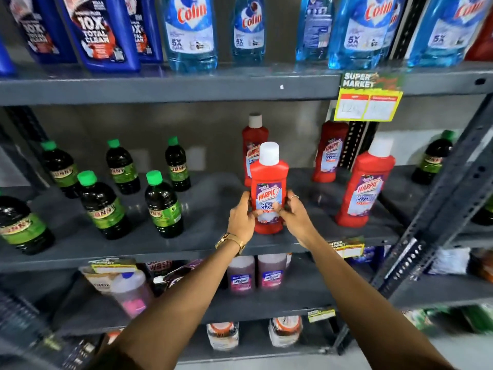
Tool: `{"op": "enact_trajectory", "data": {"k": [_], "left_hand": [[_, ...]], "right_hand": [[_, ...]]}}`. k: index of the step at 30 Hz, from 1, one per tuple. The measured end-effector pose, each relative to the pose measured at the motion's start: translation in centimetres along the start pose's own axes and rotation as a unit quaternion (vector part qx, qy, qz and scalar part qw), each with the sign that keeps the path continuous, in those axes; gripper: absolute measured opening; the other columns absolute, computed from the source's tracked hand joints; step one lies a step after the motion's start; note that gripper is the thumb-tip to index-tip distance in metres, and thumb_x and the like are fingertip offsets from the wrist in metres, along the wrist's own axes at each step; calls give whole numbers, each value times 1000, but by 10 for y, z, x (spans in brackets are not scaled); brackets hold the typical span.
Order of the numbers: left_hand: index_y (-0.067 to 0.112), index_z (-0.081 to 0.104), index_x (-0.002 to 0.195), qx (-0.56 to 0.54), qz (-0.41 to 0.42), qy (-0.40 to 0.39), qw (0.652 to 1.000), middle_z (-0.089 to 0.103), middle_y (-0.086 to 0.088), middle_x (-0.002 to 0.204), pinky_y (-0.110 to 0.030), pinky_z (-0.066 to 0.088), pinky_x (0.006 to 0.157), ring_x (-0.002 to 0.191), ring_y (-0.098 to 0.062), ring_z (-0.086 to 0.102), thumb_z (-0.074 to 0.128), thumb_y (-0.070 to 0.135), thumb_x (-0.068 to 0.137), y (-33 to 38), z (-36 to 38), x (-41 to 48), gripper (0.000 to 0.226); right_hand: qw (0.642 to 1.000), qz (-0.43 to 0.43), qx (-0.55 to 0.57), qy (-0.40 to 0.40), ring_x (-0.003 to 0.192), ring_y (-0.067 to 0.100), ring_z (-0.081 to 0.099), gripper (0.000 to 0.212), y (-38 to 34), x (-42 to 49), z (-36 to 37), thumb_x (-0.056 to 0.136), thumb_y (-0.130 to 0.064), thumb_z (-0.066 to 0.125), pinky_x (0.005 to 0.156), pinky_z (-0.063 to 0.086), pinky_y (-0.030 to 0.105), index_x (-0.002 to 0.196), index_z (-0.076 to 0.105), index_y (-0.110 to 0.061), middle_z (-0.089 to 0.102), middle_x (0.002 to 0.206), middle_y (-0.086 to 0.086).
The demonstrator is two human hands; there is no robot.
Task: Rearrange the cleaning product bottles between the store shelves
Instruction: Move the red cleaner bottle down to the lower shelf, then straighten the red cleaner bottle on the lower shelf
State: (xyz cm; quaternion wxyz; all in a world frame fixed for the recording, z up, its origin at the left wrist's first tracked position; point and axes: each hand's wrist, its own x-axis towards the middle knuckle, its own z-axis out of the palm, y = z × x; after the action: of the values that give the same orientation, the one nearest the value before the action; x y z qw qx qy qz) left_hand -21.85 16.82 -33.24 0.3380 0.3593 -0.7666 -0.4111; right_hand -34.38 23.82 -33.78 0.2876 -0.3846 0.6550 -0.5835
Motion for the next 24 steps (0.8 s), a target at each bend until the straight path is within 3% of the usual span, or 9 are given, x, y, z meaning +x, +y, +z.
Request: {"op": "enact_trajectory", "data": {"k": [8,13,17,21,24], "left_hand": [[11,44,127,13,-6,-11,1000,66,-16,121,-51,55,93,108,-31,65,56,13,90,-9,7,14,39],[7,44,128,2,-8,-35,999,64,-19,123,-52,53,94,110,-33,63,58,13,89,-6,3,14,41],[7,36,133,33,12,-56,998,58,-18,132,-50,48,102,120,-33,57,61,16,88,-4,-6,11,53],[12,37,136,62,151,7,987,51,-10,135,-47,43,105,124,-23,50,53,28,92,18,-21,-2,49],[11,49,124,31,271,140,952,57,-6,119,-43,48,96,110,-17,56,48,22,95,65,-44,-3,31]], "right_hand": [[999,39,-8,-7,124,27,56,49,9,17,0,92,-24,58,105,47,53,137,40,-15,55,140,12],[1000,16,-26,-2,126,28,55,51,10,12,2,94,-24,55,107,46,51,140,36,-13,52,142,13],[996,-30,-54,67,131,25,48,66,1,-6,5,92,-18,60,111,42,41,147,24,-9,46,145,16],[974,-153,-28,166,114,20,58,42,-34,-38,16,93,-15,57,99,51,27,132,44,-7,59,121,3],[940,-274,-57,194,109,20,62,29,-87,-52,33,97,-16,50,97,51,34,123,52,-3,63,117,12]]}}
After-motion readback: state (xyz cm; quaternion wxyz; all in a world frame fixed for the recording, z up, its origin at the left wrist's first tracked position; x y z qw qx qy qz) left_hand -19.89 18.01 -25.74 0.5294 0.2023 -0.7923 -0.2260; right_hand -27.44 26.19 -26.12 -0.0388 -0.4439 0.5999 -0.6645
